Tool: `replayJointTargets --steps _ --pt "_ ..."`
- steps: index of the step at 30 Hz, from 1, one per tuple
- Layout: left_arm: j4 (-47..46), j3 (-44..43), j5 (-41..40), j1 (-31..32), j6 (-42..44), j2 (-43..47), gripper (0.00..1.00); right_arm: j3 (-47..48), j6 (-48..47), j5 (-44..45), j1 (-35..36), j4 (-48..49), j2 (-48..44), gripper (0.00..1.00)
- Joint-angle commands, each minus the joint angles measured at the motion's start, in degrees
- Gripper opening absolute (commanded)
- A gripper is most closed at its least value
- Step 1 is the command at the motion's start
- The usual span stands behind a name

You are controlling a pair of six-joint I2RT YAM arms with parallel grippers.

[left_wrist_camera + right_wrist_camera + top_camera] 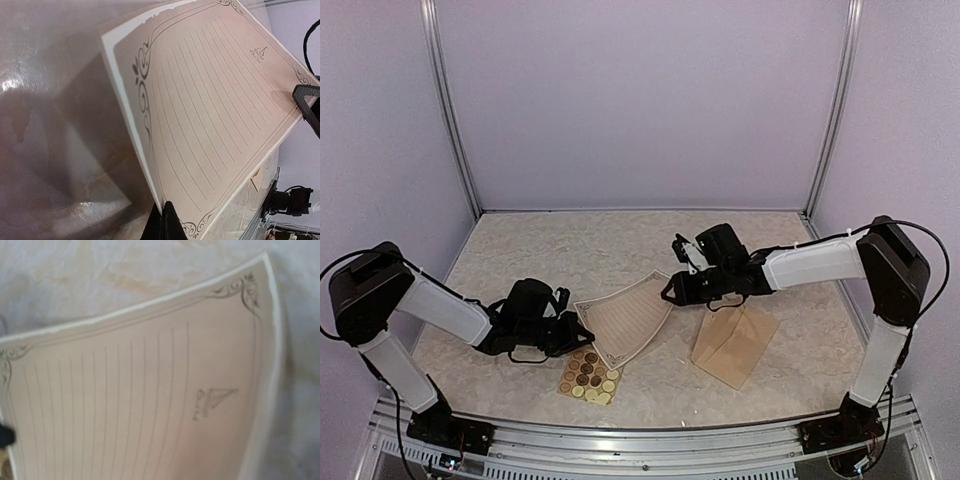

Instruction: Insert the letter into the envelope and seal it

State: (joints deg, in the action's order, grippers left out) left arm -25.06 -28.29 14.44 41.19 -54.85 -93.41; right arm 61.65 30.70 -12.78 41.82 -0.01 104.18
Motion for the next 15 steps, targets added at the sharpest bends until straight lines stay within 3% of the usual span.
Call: replayJointTargets --steps 1,6,15 --pt "0.1 -0.9 -0.5 -0.3 0.7 0.2 0.00 -1.3 -3.6 1.9 0.4 3.0 -0.8 0.22" --pt "0.0 -1.3 -0.3 -0.4 0.8 -0.2 0.00 -1.9 -8.6 1.6 2.8 4.6 -1.4 0.08" --pt "-0.9 -1.4 0.3 -0.6 0.6 -0.6 0.00 -1.7 -17.8 4.5 10.1 2.3 -0.4 0.06"
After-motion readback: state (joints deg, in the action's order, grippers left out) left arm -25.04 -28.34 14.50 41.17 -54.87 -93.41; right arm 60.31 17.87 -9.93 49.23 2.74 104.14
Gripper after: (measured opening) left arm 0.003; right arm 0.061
